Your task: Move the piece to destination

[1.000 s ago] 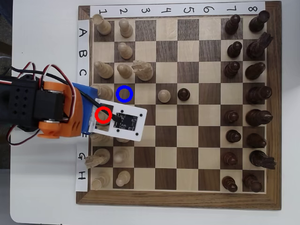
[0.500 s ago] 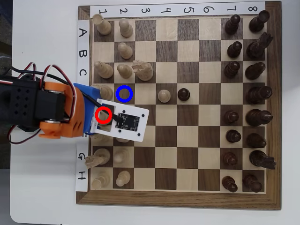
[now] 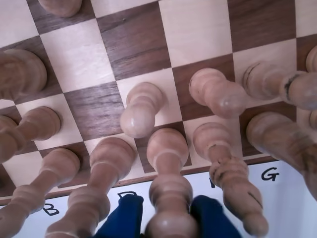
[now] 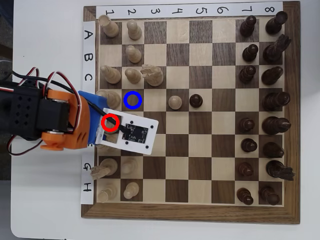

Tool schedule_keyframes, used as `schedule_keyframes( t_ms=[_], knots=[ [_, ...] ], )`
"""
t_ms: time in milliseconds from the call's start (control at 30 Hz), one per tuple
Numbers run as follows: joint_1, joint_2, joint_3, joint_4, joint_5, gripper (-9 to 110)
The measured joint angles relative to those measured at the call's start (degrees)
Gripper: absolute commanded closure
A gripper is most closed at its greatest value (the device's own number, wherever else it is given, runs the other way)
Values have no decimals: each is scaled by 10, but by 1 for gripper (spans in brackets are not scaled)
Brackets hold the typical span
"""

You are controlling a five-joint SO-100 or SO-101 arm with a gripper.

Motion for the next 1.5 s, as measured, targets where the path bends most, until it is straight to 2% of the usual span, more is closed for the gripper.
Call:
schedule_keyframes(
  t_ms=[867, 1500],
  knots=[
    [0, 0, -4, 45, 0, 101],
    [29, 0, -81, 99, 0, 101]
  ],
)
